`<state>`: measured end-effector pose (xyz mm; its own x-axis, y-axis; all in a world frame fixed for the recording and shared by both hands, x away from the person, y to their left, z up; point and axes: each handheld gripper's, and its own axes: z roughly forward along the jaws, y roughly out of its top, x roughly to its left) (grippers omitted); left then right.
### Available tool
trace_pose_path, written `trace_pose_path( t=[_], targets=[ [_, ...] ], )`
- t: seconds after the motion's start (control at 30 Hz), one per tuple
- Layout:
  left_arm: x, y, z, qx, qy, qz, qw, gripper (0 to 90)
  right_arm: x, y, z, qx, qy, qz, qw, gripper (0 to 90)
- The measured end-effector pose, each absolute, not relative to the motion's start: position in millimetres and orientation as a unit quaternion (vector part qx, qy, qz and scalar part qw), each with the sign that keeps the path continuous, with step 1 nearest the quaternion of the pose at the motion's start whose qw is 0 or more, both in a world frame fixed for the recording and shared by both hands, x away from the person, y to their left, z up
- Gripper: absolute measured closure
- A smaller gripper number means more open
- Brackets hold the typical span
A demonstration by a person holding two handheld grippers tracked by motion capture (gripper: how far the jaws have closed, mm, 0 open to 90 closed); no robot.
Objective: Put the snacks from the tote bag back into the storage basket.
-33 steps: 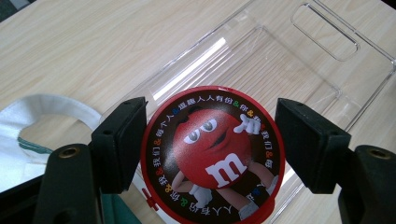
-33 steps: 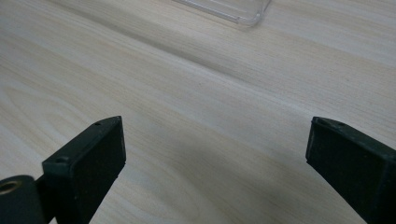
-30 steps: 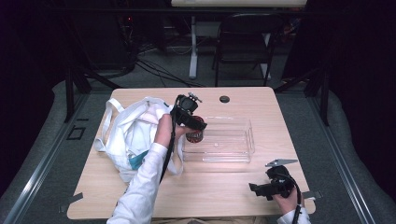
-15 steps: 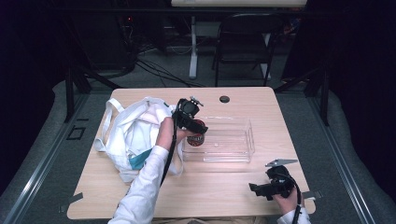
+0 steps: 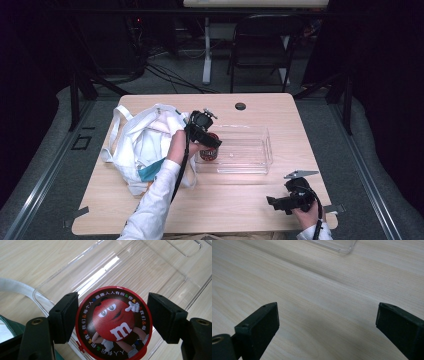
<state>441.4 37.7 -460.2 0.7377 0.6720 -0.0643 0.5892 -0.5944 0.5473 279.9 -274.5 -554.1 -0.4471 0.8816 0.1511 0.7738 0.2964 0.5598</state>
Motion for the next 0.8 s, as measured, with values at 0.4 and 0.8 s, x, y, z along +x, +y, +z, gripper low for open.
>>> trace_pose_path(
  t=[0.4, 0.8],
  targets=[
    [438, 38, -474, 0.894, 0.352, 0.067, 0.269, 27.9, 280, -275, -554, 0.518, 0.8, 0.287, 0.094, 4.6],
    [436, 38, -484, 0.896, 0.352, 0.066, 0.263, 27.9, 280, -275, -554, 0.518, 0.8, 0.287, 0.094, 4.6]
  ],
)
